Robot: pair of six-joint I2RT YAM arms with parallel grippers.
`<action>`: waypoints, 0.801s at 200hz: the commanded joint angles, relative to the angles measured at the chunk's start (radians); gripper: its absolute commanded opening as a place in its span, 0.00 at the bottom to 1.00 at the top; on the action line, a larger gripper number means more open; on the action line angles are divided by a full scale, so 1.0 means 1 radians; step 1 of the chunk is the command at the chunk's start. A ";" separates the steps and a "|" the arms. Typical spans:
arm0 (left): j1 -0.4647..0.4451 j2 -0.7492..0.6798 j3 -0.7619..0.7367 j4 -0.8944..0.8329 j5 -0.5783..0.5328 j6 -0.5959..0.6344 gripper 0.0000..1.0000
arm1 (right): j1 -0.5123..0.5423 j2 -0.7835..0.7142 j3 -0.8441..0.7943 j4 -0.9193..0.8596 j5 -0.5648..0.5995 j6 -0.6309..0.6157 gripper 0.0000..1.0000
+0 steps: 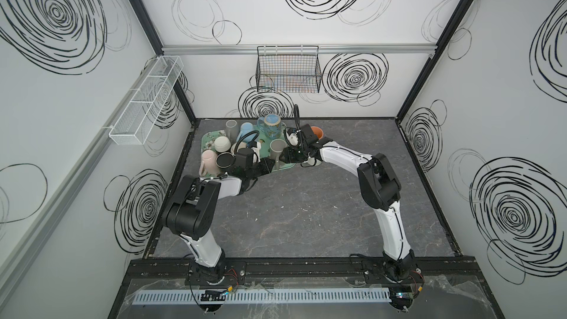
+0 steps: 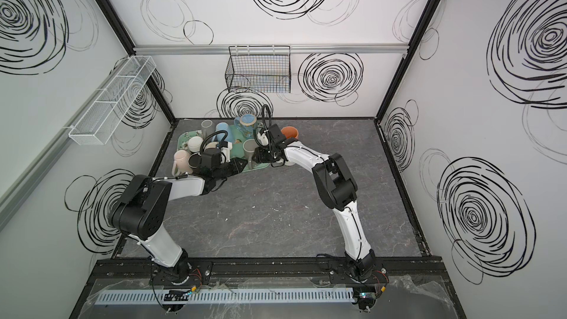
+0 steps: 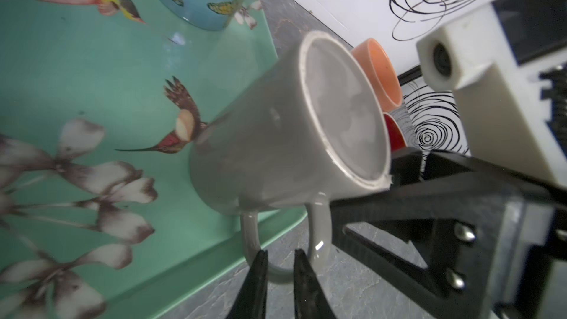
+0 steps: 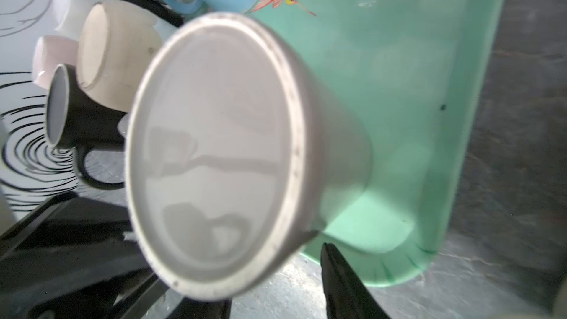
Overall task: Turn the mug right side up
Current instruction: 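Grasp the upside-down grey mug's rim with the right gripper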
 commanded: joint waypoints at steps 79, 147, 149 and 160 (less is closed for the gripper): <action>-0.017 -0.173 -0.096 -0.049 -0.066 0.072 0.25 | 0.124 -0.068 0.074 -0.159 0.349 -0.046 0.64; -0.017 -0.354 -0.141 -0.216 -0.209 0.186 0.36 | 0.157 -0.130 0.067 -0.164 0.455 -0.035 0.68; -0.016 -0.358 -0.142 -0.220 -0.215 0.188 0.37 | 0.158 -0.132 0.064 -0.155 0.450 -0.034 0.68; -0.014 -0.375 -0.145 -0.234 -0.237 0.197 0.39 | 0.159 -0.125 0.065 -0.134 0.434 -0.026 0.73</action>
